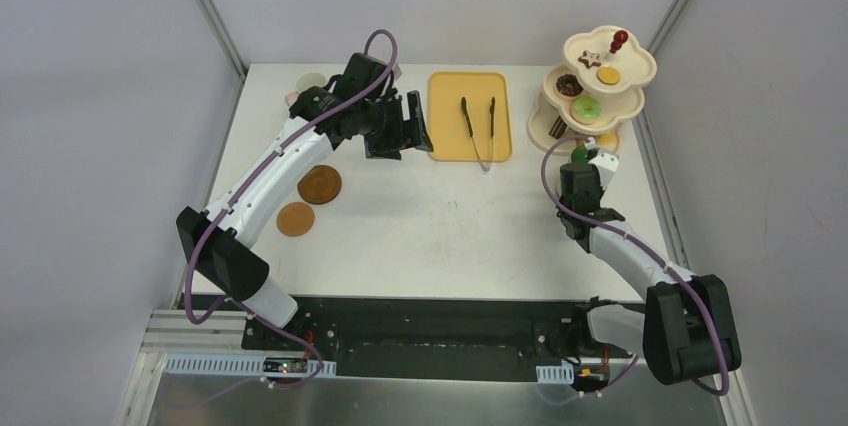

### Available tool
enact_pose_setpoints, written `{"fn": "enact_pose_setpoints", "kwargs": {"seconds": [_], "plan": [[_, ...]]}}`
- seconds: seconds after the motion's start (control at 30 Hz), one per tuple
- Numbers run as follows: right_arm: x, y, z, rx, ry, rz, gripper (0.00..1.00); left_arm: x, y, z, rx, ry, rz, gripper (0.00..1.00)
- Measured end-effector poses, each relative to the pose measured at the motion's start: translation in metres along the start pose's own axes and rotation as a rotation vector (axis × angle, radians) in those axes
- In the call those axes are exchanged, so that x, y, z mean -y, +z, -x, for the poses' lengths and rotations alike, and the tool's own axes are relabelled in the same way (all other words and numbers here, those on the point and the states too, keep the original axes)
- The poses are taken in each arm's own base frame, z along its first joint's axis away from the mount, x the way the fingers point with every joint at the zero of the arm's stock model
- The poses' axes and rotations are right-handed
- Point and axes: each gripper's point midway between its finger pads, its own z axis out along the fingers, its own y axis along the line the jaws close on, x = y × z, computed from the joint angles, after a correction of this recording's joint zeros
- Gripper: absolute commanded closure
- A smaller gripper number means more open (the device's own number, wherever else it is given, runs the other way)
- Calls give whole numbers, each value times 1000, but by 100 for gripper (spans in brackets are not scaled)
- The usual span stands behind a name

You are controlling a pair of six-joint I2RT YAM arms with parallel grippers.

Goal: Serve the afternoon tea
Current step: Place the cup on the coaster.

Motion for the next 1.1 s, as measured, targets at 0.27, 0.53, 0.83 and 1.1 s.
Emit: {"fn": "enact_pose_setpoints", "kwargs": {"seconds": [0.27,0.53,0.83,1.1], "plan": [[0,3,-1,24,13,6,100,-1,2,-3,-10,-5,-1,25],[0,6,0,30,15,-4,100,-2,3,-4,-21,-11,-12,25],[3,-2,1,15,34,-7,11,-10,5,-7,-28,-27,0,25],[0,-24,20,-14,53,19,2,-12,5,-3,-18,-35,-1,25]]}}
